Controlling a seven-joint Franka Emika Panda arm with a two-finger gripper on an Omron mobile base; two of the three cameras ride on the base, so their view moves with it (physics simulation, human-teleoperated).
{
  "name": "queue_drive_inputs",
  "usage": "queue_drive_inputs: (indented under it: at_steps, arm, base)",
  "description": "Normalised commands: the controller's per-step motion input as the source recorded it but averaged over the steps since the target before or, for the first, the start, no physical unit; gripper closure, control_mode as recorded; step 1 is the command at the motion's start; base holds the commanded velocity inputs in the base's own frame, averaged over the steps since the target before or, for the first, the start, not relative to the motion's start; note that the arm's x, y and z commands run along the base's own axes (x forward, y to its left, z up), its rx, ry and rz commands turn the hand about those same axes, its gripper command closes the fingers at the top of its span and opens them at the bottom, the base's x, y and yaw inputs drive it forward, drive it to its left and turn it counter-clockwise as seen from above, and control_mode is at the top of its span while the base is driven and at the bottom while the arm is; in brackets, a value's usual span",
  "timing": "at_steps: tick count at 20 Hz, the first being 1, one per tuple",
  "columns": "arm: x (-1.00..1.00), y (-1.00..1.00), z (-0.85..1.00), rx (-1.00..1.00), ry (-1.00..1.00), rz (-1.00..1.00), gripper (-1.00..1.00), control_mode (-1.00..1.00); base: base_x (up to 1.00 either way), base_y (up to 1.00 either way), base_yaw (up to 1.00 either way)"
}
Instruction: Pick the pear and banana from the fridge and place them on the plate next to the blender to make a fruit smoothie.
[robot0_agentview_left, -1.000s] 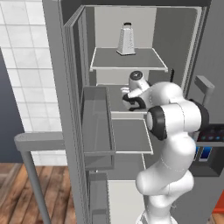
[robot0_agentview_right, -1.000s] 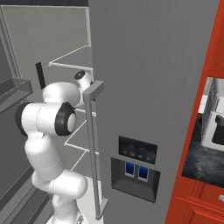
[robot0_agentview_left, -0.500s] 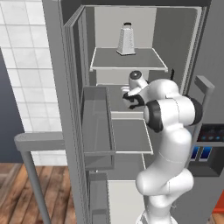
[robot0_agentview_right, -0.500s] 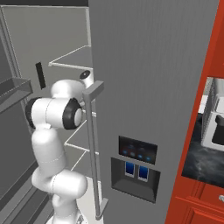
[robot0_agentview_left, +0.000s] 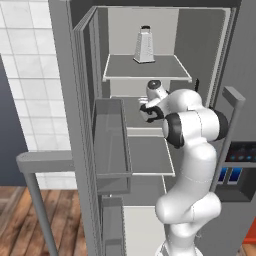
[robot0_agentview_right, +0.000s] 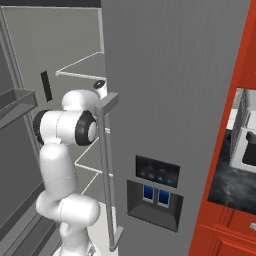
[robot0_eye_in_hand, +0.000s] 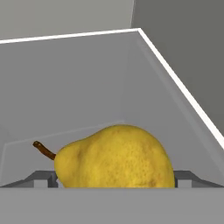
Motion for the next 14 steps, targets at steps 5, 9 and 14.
queue_drive_inputs:
  at_steps: [5, 9, 14]
  arm:
    - [0.0, 0.0, 0.0, 0.0, -0.01, 0.0, 1.0, -1.0]
    - [-0.33, 0.0, 0.0, 0.0, -0.01, 0.0, 1.0, -1.0]
    - [-0.92, 0.0, 0.0, 0.0, -0.2, 0.0, 1.0, -1.0]
  base:
    - [0.0, 0.0, 0.0]
    - [0.0, 0.0, 0.0]
    - [0.0, 0.0, 0.0]
